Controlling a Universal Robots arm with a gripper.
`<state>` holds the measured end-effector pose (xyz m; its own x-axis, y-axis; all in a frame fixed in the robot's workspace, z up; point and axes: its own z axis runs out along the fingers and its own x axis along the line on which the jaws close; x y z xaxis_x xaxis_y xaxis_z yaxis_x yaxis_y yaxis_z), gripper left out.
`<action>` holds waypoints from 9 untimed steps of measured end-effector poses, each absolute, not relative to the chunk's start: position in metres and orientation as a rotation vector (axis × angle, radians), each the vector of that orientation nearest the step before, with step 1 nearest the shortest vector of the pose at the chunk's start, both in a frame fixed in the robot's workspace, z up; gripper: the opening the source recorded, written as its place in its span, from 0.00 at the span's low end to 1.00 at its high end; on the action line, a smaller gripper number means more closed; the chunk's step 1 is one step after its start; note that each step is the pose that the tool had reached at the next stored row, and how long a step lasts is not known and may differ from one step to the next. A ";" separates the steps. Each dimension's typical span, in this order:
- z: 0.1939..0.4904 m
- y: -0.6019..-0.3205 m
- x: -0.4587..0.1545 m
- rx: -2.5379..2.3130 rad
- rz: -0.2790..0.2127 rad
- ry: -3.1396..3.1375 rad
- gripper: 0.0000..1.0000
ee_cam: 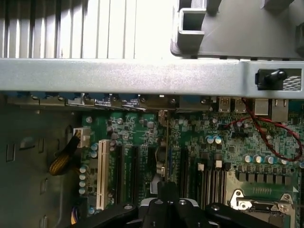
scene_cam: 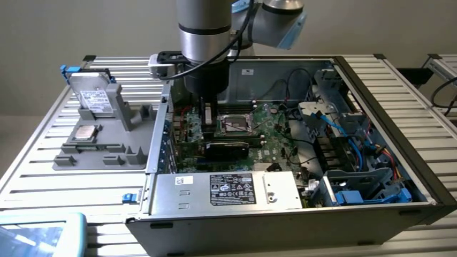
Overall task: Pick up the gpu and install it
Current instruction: 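Press down on the gpu until it lock into place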
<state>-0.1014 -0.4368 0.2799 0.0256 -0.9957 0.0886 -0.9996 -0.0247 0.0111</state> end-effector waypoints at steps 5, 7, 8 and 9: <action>0.282 -0.443 -0.085 2.197 0.083 -2.143 0.11; 0.282 -0.446 -0.078 2.197 0.082 -2.142 0.11; 0.282 -0.448 -0.076 2.197 0.082 -2.142 0.11; 0.281 -0.448 -0.075 2.197 0.082 -2.142 0.11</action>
